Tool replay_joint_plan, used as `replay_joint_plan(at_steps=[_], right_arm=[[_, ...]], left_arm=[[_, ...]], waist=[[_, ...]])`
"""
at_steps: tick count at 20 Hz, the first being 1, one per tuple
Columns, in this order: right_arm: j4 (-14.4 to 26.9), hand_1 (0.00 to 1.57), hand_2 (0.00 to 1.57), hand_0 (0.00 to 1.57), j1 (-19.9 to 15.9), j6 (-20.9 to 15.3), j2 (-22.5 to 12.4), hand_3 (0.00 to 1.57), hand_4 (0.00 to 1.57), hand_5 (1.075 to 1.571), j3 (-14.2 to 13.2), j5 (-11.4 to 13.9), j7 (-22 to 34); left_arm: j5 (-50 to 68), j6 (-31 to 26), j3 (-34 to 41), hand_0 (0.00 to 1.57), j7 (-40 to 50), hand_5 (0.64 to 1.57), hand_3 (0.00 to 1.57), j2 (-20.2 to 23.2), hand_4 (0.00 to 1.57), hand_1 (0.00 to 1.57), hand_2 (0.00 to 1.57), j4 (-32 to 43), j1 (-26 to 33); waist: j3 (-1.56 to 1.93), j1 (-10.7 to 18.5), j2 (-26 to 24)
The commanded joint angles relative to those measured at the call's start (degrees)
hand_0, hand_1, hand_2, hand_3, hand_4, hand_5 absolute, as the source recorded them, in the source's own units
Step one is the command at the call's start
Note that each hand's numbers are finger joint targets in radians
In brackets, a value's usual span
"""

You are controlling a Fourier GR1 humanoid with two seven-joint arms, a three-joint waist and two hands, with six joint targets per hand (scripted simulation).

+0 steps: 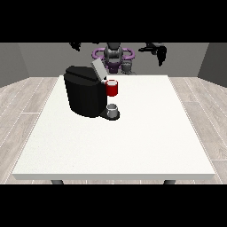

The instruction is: Insert the coffee pod into the coffee machine and close the lid

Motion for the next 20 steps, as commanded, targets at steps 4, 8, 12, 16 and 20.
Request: replay_joint_plan(at_steps=[4, 8, 12, 16, 20], right_arm=[[4.11, 0.00, 0.00, 0.00, -5.48, 4.11, -1.99, 0.00, 0.00, 1.571, -3.35, -3.22, 1.19], [8.09, 0.00, 0.00, 0.00, -8.70, 0.15, 1.67, 0.00, 0.00, 1.571, -2.01, -0.26, -1.17], [10.25, 0.00, 0.00, 0.00, -11.98, 2.41, 0.92, 0.00, 0.00, 1.571, -3.27, -1.86, -1.60], [15.22, 0.00, 0.00, 0.00, -11.39, 4.13, 0.30, 0.00, 0.00, 1.571, -3.89, -1.09, -6.64], [17.97, 0.00, 0.00, 0.00, -15.52, 2.84, 0.41, 0.00, 0.00, 1.571, -4.13, 0.36, -7.12]], left_arm=[[4.47, -2.09, -2.16, 0.00, 2.19, 1.571, 0.00, 0.15, 0.00, 0.00, 0.00, -9.12, 5.41], [5.42, 1.09, -5.53, 0.00, 5.15, 1.571, 0.00, -1.29, 0.00, 0.00, 0.00, -14.50, 7.51], [5.93, 4.14, -5.75, 0.00, 3.88, 1.571, 0.00, -0.11, 0.00, 0.00, 0.00, -17.04, 7.41], [8.02, 4.41, -6.67, 0.00, 8.90, 1.571, 0.00, 0.10, 0.00, 0.00, 0.00, -21.80, 8.36], [7.63, 4.93, -8.06, 0.00, 6.95, 1.571, 0.00, 0.71, 0.00, 0.00, 0.00, -23.62, 10.12]], waist=[[0.01, 2.52, 3.75], [0.01, 3.02, 6.34], [0.00, 0.26, 10.55], [0.01, 0.12, 11.52], [0.01, -0.02, 13.46]])
